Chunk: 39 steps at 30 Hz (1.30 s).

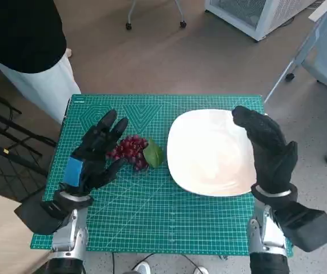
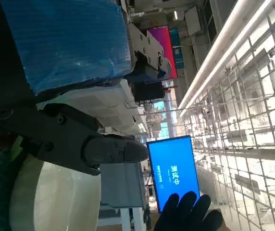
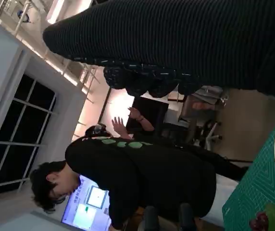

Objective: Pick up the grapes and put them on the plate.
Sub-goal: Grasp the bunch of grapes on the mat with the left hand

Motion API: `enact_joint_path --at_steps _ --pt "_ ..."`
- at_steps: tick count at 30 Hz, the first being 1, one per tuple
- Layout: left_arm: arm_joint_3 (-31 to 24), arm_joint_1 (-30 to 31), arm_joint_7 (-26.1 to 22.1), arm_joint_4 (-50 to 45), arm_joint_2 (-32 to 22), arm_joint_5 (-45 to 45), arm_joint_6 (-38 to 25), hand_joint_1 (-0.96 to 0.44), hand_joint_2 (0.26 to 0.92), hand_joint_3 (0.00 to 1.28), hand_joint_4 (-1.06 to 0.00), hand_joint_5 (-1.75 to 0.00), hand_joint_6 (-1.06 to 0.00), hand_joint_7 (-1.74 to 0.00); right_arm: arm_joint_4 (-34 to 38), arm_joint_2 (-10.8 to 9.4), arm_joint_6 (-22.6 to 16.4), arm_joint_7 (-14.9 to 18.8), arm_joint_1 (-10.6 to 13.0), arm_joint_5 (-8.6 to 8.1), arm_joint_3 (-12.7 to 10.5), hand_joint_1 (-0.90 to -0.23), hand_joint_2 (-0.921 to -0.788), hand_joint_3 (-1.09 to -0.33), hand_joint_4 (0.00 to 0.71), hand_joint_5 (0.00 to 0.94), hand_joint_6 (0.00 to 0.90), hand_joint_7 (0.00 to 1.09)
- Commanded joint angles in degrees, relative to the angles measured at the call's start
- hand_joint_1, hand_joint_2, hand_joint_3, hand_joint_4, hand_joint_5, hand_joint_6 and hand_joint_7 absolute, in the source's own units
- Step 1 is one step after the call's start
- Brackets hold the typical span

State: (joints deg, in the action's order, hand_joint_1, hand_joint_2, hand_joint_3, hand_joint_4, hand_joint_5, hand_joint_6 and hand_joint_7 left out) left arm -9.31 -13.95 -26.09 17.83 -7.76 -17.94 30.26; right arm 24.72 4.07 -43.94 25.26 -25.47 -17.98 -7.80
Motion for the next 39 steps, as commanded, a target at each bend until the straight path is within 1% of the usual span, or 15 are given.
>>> enact_joint_path --at_steps 1,13,18,20,22,25,28,31,34,39 --pt "0.18 -0.52 -0.26 0.53 -0.33 0.45 0.36 -0.38 0.921 0.25 -0.38 0.00 -0.41 0.00 0.91 0.12 0.05 0.26 0.54 -0.08 -0.15 -0.697 -0.921 -0.676 0.359 0.001 0.078 0.49" --pt "0.04 -0.50 -0.32 0.48 -0.41 0.47 0.28 -0.38 0.921 0.24 -0.37 0.00 -0.41 0.00 0.99 0.25 0.08 0.40 0.69 -0.36 -0.20 -0.699 -0.921 -0.676 0.358 0.000 0.078 0.49" --pt "0.20 -1.09 1.21 0.61 -1.31 3.32 0.96 -0.38 0.921 0.24 -0.36 0.00 -0.41 0.00 1.00 0.27 0.11 0.36 0.76 -0.34 -0.19 -0.701 -0.921 -0.675 0.359 0.001 0.079 0.48" --pt "0.44 -1.32 3.32 0.34 -2.51 7.39 1.60 -0.39 0.921 0.22 -0.35 0.00 -0.40 0.00 0.91 0.22 0.11 0.28 0.85 -0.25 -0.14 -0.701 -0.921 -0.675 0.359 0.001 0.079 0.48" --pt "0.75 -1.35 6.50 -0.68 -4.44 13.61 1.69 -0.41 0.921 0.19 -0.32 0.00 -0.38 0.00 0.87 0.21 0.14 0.23 0.91 -0.20 -0.12 -0.701 -0.921 -0.674 0.359 0.001 0.080 0.48" --pt "1.32 -0.93 11.43 -4.05 -7.82 24.04 -0.38 -0.45 0.919 0.12 -0.25 0.00 -0.33 0.00 0.84 0.23 0.25 0.24 0.94 -0.24 -0.12 -0.700 -0.921 -0.675 0.359 0.001 0.080 0.48" --pt "2.08 -0.72 14.62 -7.90 -10.71 32.89 -2.99 -0.51 0.901 0.06 -0.17 0.00 -0.26 0.00 0.76 0.32 0.48 0.31 0.95 -0.43 -0.16 -0.701 -0.921 -0.675 0.358 0.000 0.080 0.48" --pt "3.00 -0.57 16.10 -11.63 -12.85 39.70 -5.99 -0.54 0.871 0.02 -0.10 0.00 -0.21 0.00 0.55 0.38 0.73 0.31 0.99 -0.55 -0.18 -0.702 -0.921 -0.674 0.358 0.000 0.080 0.48" --pt "4.24 -0.48 16.64 -15.64 -14.58 46.40 -10.49 -0.53 0.828 0.01 -0.04 0.00 -0.17 0.00 0.37 0.44 0.88 0.28 1.04 -0.58 -0.18 -0.703 -0.921 -0.674 0.359 0.001 0.081 0.48" --pt "6.95 -1.02 15.17 -20.79 -16.04 55.60 -19.15 -0.49 0.749 0.00 0.00 0.00 -0.13 0.00 0.29 0.55 0.87 0.27 1.13 -0.56 -0.20 -0.699 -0.921 -0.674 0.359 0.001 0.082 0.48"
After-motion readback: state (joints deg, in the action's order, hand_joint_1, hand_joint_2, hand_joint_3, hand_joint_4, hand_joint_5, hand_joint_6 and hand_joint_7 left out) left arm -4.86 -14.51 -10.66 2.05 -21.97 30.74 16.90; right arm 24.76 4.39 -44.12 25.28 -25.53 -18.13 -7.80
